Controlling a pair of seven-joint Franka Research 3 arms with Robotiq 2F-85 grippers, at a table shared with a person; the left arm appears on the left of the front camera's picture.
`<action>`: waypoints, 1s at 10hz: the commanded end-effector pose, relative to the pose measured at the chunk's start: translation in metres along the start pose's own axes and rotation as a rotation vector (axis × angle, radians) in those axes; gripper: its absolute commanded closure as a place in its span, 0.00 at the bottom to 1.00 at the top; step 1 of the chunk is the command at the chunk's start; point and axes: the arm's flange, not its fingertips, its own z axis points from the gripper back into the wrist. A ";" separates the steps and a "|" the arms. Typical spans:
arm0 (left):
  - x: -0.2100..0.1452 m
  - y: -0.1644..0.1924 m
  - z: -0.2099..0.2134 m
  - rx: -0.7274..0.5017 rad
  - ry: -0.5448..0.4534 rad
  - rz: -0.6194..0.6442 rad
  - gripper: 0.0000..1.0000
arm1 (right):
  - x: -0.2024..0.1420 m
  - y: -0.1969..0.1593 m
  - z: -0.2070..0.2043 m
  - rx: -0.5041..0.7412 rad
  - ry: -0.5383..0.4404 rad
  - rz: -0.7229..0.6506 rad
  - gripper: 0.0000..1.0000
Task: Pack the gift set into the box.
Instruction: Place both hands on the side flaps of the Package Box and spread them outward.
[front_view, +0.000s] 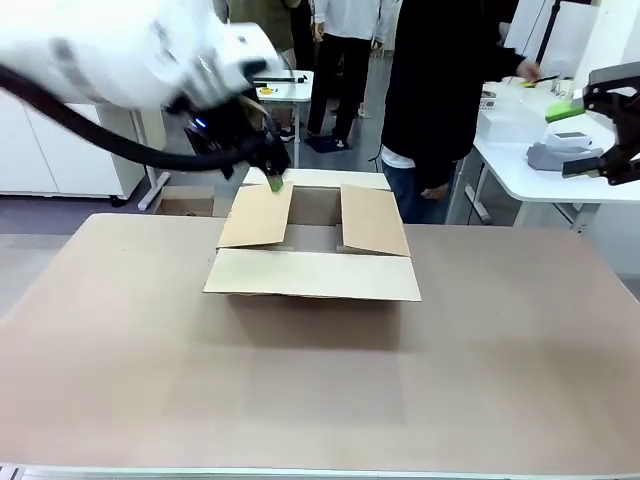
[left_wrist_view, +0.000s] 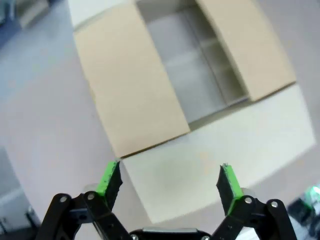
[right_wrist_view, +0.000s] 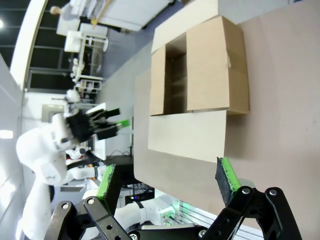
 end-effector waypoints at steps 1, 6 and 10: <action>0.088 -0.053 -0.068 0.118 0.268 0.103 0.00 | 0.003 0.001 -0.002 0.027 -0.001 0.020 0.00; 0.108 -0.075 -0.151 0.308 0.353 0.209 0.00 | 0.003 0.001 -0.002 0.027 -0.001 0.020 0.00; 0.108 -0.070 -0.171 0.497 0.269 0.277 0.00 | 0.003 0.001 -0.002 0.027 -0.001 0.020 0.00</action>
